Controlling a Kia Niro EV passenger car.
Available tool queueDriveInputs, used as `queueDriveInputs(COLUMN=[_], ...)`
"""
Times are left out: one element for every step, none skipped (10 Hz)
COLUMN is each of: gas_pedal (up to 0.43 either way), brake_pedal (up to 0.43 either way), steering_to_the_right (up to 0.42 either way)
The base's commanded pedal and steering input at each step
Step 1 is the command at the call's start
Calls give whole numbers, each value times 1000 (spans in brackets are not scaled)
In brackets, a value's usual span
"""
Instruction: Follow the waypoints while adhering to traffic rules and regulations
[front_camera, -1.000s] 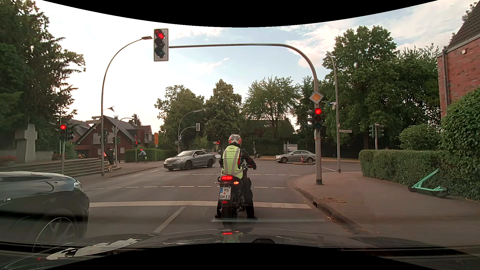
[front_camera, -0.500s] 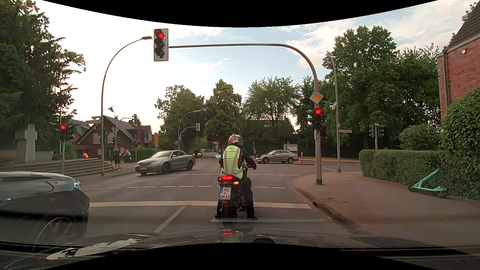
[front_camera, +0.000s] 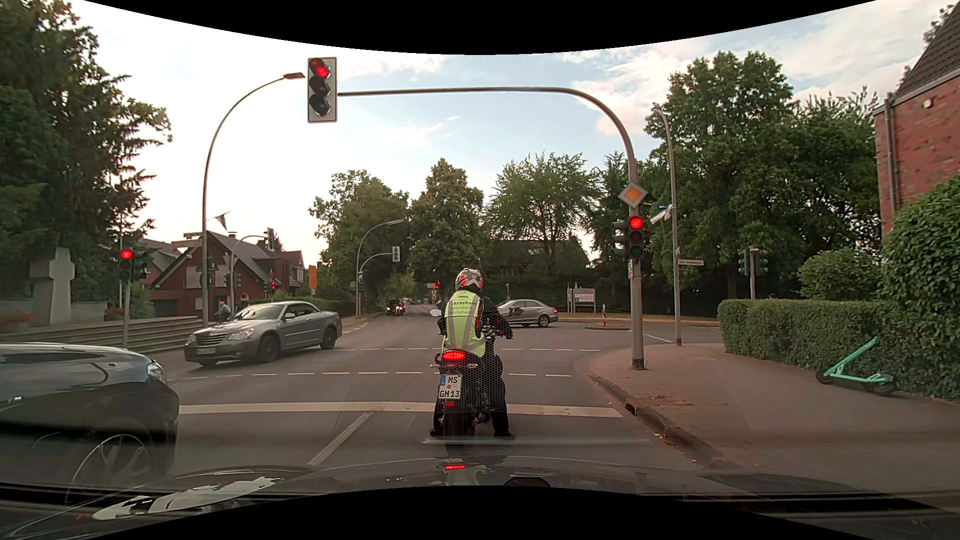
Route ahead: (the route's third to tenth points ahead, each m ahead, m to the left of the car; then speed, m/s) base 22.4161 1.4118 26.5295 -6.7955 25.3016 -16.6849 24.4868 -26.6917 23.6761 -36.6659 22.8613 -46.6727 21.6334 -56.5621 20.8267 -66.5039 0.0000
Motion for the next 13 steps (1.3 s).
queueDriveInputs(gas_pedal=[0,0,0,0,0,0,0,0,0,0,0,0,0], brake_pedal=[0,0,0,0,0,0,0,0,0,0,0,0,0], steering_to_the_right=[-16,-16,-16,-16,-16,-16,-16,-16,-16,-16,-16,-16,-16])
